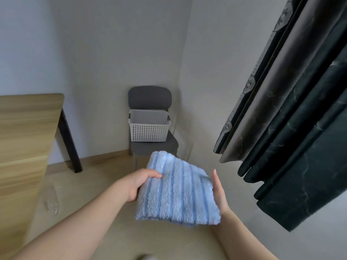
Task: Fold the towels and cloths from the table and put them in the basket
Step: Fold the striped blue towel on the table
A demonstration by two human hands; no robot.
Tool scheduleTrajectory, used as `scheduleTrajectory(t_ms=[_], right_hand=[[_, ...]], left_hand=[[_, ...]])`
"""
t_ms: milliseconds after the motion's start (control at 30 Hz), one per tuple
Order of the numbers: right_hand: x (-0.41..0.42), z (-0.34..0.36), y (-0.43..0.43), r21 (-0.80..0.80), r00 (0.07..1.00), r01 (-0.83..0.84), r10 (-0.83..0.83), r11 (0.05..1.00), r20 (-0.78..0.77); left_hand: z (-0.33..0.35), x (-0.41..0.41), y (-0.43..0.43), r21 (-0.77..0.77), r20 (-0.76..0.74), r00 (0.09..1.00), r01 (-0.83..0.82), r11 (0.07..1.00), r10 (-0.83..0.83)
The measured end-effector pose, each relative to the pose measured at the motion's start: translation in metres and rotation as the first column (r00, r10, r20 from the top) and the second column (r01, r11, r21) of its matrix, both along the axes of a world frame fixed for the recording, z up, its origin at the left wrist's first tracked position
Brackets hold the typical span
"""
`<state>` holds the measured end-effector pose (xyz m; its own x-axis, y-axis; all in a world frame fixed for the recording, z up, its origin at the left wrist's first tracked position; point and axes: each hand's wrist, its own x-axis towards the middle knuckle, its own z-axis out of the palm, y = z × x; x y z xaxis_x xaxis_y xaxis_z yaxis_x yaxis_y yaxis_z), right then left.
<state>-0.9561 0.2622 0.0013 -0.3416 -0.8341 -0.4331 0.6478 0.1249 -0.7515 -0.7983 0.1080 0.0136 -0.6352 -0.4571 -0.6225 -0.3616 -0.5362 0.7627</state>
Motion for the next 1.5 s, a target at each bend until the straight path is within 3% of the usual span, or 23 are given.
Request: scheduleTrajectory(t_ms=[100,200,300,400,500,600,967,1200,1500], right_hand=[[-0.036,0.007,-0.047,0.101,0.992,-0.127,0.127,0.987,0.015],[-0.068,0.004,-0.115,0.265,0.967,-0.212,0.241,0.941,-0.081],[-0.104,0.004,-0.187,0.389,0.939,-0.181,0.277,0.903,-0.205],[-0.134,-0.002,-0.253,0.393,0.92,-0.071,0.212,0.917,-0.329],[-0.156,-0.008,-0.308,0.345,0.929,-0.033,0.156,0.938,-0.336],[-0.177,-0.022,-0.358,0.391,0.911,-0.068,0.217,0.918,-0.351],[-0.29,-0.083,-0.573,0.385,0.94,-0.181,0.274,0.905,-0.202],[-0.316,-0.153,-0.653,0.493,0.884,-0.158,0.344,0.856,-0.315],[-0.325,-0.266,-0.68,0.714,0.862,-0.053,0.393,0.698,-0.32]], left_hand=[[-0.011,-0.035,-0.05,-0.065,-0.005,0.997,-0.071,0.995,0.071],[-0.016,-0.067,-0.111,-0.105,-0.017,0.983,-0.184,0.977,0.183],[-0.012,-0.095,-0.174,-0.094,-0.05,0.97,-0.241,0.966,0.238],[-0.011,-0.119,-0.231,-0.088,-0.079,0.97,-0.238,0.967,0.232],[-0.013,-0.144,-0.277,-0.114,-0.074,0.97,-0.24,0.964,0.233],[-0.022,-0.165,-0.322,-0.167,-0.007,0.963,-0.266,0.949,0.269],[-0.08,-0.264,-0.502,-0.278,0.187,0.893,-0.351,0.894,0.409],[-0.152,-0.303,-0.577,-0.29,0.347,0.856,-0.291,0.912,0.384],[-0.255,-0.334,-0.61,-0.173,0.478,0.87,-0.041,0.984,0.12]])
